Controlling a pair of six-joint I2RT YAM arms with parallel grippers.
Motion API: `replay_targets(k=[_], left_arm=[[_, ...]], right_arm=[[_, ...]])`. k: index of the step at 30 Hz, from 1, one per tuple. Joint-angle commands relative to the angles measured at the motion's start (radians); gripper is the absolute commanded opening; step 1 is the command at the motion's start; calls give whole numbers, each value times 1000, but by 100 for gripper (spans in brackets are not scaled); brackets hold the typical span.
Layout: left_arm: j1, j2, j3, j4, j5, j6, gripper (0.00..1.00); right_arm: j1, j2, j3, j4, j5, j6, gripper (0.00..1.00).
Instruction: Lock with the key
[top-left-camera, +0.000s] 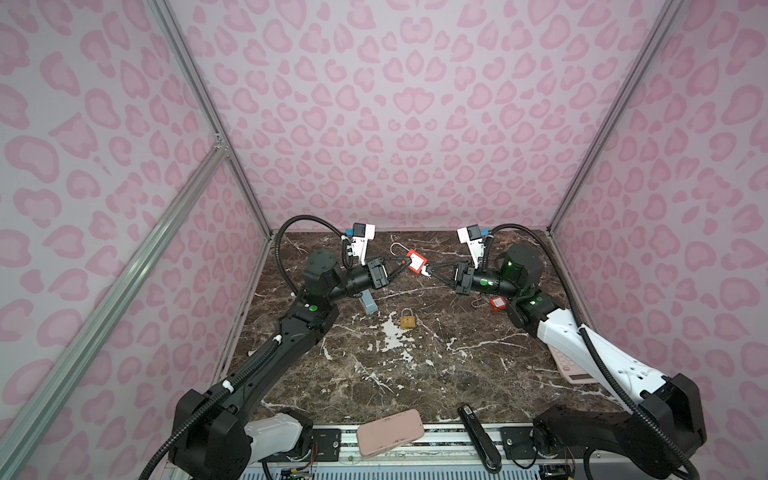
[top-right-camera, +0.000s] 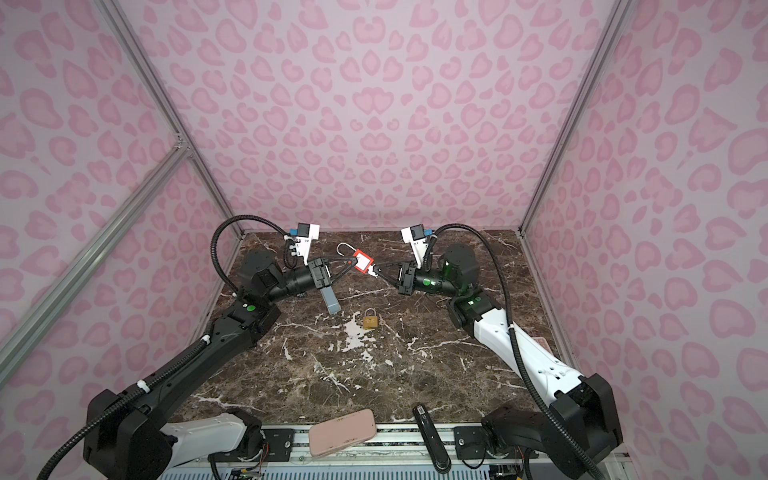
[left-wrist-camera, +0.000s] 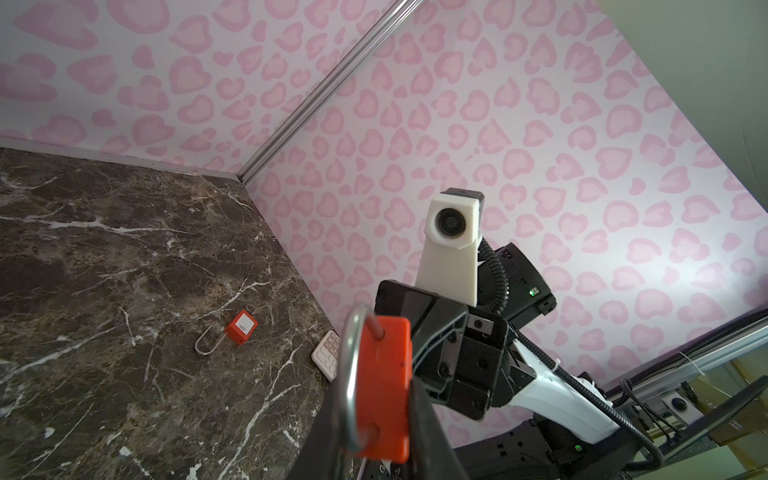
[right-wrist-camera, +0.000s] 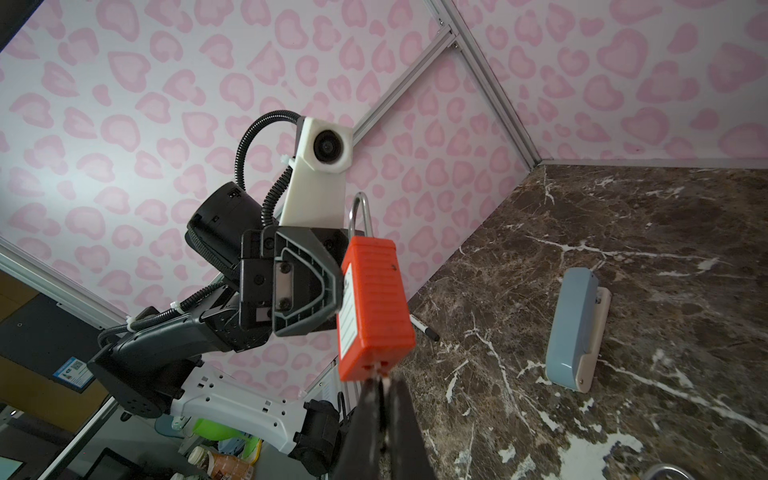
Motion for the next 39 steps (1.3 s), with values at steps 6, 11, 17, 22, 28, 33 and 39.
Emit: replay_targets(k=[6, 11, 17, 22, 28, 33, 39], left_arm=[[20, -55, -36, 63, -101, 58, 4], [39, -75, -53, 69, -105, 50, 4], [51, -91, -67, 63, -111, 50, 4], [59, -92, -66, 62, -111, 53, 4], [66, -99, -64, 62, -111, 53, 4], [69, -99, -54, 53, -108, 50, 4], [75, -106, -56, 50, -111, 52, 4]], right_arm=[[-8, 0, -80, 260, -43, 210, 0], [-8, -12, -95, 243, -39, 199, 0], [-8, -9, -118, 325, -45, 275, 0], [-10, -18, -126, 302, -44, 258, 0], [-9, -20, -129, 283, -48, 254, 0], [-10, -17, -119, 248, -61, 236, 0], [-10, -17, -114, 224, -64, 221, 0]])
